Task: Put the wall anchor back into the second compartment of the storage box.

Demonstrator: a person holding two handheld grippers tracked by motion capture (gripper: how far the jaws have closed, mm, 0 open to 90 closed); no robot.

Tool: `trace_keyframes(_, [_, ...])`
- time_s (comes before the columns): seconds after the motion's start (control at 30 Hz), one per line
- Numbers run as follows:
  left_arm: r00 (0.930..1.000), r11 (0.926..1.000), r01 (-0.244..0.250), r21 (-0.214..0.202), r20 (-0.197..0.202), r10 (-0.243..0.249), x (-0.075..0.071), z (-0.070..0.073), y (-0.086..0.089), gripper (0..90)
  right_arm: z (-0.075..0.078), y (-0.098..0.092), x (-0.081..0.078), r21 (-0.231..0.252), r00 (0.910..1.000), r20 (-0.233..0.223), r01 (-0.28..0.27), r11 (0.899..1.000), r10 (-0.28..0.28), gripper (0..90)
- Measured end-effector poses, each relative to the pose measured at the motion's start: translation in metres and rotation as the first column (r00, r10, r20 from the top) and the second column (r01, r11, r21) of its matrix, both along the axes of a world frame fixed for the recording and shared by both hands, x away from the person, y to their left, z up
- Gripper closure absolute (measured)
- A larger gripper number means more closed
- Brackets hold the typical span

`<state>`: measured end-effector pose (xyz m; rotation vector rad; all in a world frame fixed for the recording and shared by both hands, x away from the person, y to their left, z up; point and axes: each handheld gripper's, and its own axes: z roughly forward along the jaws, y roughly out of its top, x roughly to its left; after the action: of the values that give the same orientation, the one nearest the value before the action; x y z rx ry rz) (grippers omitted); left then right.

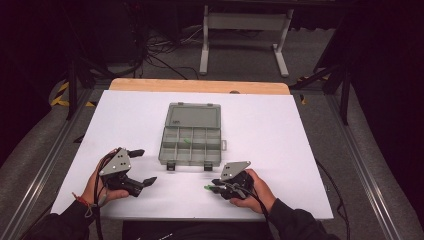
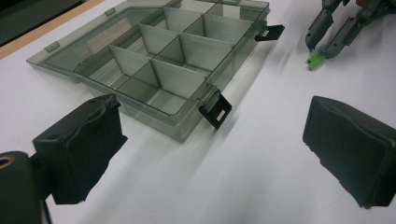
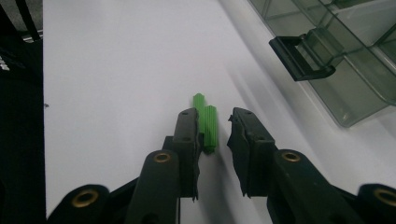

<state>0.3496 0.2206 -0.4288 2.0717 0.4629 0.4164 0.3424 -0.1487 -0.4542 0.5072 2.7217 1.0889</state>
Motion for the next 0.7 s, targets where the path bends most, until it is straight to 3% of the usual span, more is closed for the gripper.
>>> trace_keyframes(0.5, [1.0, 0.9999, 0.008, 0.012, -0.003, -0.008, 0.0008, -0.0006, -0.001, 5.4, -0.0003, 0.0054, 0.0056, -0.004, 1.0, -0.006, 0.0, 1.0, 0.0, 79.5])
trace_keyframes(0.7, [1.0, 0.9999, 0.006, 0.011, -0.005, -0.006, 0.0006, -0.001, -0.0015, 5.4, -0.0001, 0.0061, 0.0089, 0.002, 0.9993, -0.034, -0.018, 1.0, 0.018, 85.3])
